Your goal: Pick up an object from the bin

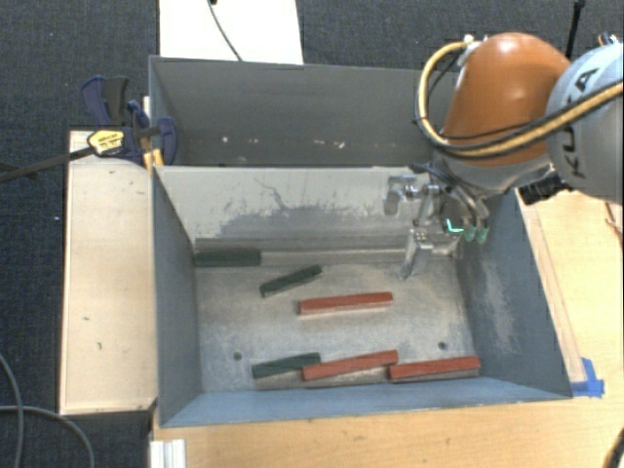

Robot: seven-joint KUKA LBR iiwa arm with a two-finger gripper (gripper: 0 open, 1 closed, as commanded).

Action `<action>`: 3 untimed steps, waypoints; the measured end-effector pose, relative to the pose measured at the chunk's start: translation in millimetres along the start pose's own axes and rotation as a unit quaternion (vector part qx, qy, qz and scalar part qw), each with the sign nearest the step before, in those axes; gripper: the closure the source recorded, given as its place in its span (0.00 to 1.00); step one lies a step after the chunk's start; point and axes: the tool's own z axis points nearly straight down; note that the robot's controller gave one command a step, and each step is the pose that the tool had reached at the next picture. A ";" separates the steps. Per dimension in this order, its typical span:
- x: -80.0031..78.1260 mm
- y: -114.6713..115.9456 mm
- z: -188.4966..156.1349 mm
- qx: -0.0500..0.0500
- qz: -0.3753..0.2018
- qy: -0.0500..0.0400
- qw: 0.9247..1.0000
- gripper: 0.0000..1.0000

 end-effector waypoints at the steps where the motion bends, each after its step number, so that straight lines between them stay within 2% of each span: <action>1: 29.7 31.4 156.3 0.000 -0.009 0.001 1.000 0.00; 2: 26.4 33.7 120.7 0.000 -0.102 -0.006 0.995 0.00; 3: 28.0 16.3 121.6 0.000 -0.122 -0.003 0.993 0.00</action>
Offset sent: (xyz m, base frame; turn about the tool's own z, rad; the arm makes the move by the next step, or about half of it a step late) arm -0.0287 0.0302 -0.1520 -0.0130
